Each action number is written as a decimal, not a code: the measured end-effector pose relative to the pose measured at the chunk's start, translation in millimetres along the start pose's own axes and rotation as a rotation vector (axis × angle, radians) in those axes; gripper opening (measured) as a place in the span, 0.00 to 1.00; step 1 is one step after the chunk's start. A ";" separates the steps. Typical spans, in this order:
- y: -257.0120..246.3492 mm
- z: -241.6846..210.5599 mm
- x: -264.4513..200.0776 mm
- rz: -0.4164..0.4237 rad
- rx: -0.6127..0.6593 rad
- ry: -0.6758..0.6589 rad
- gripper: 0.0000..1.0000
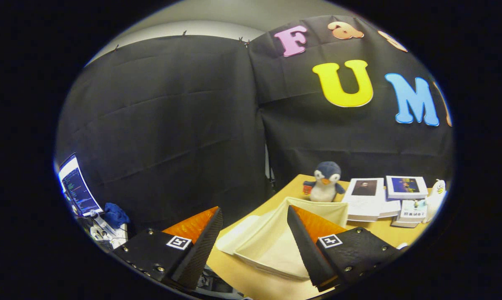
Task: Open the storage box then place both shoes into the box .Put the left shoe in first, then the right shoe, with the right side of both shoes facing outward in a uniform manner.
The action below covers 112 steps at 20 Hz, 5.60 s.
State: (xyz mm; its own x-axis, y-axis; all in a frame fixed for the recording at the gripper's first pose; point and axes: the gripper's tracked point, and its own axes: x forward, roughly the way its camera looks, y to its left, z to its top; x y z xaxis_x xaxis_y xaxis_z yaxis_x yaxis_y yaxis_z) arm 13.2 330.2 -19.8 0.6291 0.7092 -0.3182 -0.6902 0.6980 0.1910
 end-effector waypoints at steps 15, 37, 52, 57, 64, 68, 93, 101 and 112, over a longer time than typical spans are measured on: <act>-184.1 -87.3 -95.9 -0.378 0.134 0.099 0.95; -266.0 -283.7 -130.4 -0.479 0.437 0.471 0.81; -278.3 -306.5 -117.9 -0.502 0.739 0.473 0.14; -270.7 -305.3 -125.2 -0.519 0.770 0.479 0.00; -246.9 -264.9 -112.4 -0.431 0.919 0.394 0.00; -225.9 -227.4 -96.7 -0.362 0.955 0.340 0.00; -88.3 -96.9 58.7 -0.112 0.727 0.330 0.00; -74.6 -109.7 98.1 -0.155 0.708 0.375 0.00; -55.0 -128.7 120.8 -0.209 0.616 0.417 0.00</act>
State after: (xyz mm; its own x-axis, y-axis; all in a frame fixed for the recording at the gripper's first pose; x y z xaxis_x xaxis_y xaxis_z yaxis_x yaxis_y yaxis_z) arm 81.0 364.7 -188.2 0.4538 0.5455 -0.7046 -0.1708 0.8294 0.5320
